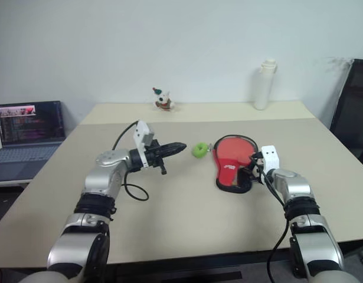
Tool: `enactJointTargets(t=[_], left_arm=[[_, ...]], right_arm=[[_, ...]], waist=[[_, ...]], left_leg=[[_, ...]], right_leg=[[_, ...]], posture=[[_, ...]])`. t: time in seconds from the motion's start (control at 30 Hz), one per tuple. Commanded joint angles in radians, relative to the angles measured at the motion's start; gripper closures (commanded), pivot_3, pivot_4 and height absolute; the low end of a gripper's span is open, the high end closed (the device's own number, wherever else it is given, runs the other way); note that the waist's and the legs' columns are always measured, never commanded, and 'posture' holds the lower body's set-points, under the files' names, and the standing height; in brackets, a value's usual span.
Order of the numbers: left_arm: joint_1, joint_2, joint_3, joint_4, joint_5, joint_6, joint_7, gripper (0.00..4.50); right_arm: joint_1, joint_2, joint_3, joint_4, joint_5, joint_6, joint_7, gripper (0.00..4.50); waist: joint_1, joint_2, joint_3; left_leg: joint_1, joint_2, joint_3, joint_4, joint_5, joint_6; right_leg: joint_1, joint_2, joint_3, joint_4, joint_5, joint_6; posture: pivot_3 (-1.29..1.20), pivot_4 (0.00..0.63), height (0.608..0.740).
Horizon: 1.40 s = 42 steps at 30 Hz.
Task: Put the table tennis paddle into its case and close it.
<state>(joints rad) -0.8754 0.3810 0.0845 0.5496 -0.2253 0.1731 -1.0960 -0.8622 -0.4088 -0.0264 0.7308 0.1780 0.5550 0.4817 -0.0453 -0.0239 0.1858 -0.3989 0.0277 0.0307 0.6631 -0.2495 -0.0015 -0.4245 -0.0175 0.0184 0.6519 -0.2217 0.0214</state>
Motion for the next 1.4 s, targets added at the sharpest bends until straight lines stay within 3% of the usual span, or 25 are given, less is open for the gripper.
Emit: enactJointTargets(t=[0.03, 0.37, 0.47, 0.67, 0.87, 1.23, 1.4], left_arm=[[0.002, 0.020, -0.001, -0.064, -0.021, 0.000, 0.011, 4.50], [0.086, 0.101, -0.013, -0.151, -0.047, 0.056, -0.035, 4.50], [0.138, 0.153, -0.018, -0.210, -0.088, 0.119, -0.113, 4.50], [0.236, 0.245, -0.030, -0.315, -0.144, 0.202, -0.220, 4.50], [0.329, 0.306, -0.033, -0.418, -0.174, 0.244, -0.251, 4.50], [0.467, 0.346, -0.046, -0.614, -0.245, 0.332, -0.256, 4.50], [0.483, 0.359, -0.058, -0.639, -0.261, 0.343, -0.260, 4.50]], right_arm=[[-0.021, 0.036, 0.022, 0.047, -0.015, 0.011, 0.030, 0.58], [-0.055, 0.079, -0.009, 0.102, 0.000, 0.058, 0.073, 3.79], [-0.063, 0.092, -0.015, 0.078, 0.018, 0.088, 0.108, 4.47], [-0.051, 0.125, 0.004, -0.053, 0.054, 0.188, 0.189, 4.47], [0.039, 0.178, 0.024, -0.337, 0.114, 0.371, 0.181, 4.47], [0.340, 0.209, -0.023, -0.913, 0.236, 0.743, 0.033, 4.47], [0.453, 0.218, -0.076, -1.082, 0.284, 0.862, -0.017, 4.47]], waist=[[-0.006, 0.000, 0.000], [-0.017, -0.001, -0.001], [-0.018, -0.001, -0.001], [-0.023, -0.001, -0.001], [-0.032, -0.001, -0.001], [-0.009, -0.001, -0.001], [-0.003, -0.002, -0.001]], left_leg=[[0.000, 0.000, 0.000, 0.000, 0.000, 0.000], [0.006, 0.000, 0.000, 0.000, 0.000, 0.000], [0.007, 0.000, 0.000, 0.000, 0.000, 0.000], [0.006, 0.001, 0.000, -0.001, 0.000, 0.000], [0.004, 0.002, -0.001, -0.001, 0.000, 0.000], [0.000, 0.001, -0.004, -0.001, 0.000, 0.000], [0.001, 0.001, -0.004, -0.001, 0.000, 0.000]], right_leg=[[0.000, 0.000, 0.000, 0.000, 0.000, 0.000], [0.001, 0.000, 0.002, 0.008, 0.000, 0.000], [0.002, 0.000, 0.002, 0.008, 0.000, 0.000], [0.000, 0.001, 0.002, 0.008, -0.001, -0.001], [-0.002, 0.001, 0.001, 0.010, -0.002, -0.003], [-0.003, 0.000, -0.002, 0.008, -0.004, -0.002], [-0.003, 0.000, -0.002, 0.008, -0.006, 0.001]], posture=[[0.00, 0.150, 0.740], [0.00, 0.150, 0.740], [0.00, 0.150, 0.740], [0.00, 0.150, 0.740], [0.00, 0.150, 0.740], [0.00, 0.150, 0.740], [0.00, 0.150, 0.740]])
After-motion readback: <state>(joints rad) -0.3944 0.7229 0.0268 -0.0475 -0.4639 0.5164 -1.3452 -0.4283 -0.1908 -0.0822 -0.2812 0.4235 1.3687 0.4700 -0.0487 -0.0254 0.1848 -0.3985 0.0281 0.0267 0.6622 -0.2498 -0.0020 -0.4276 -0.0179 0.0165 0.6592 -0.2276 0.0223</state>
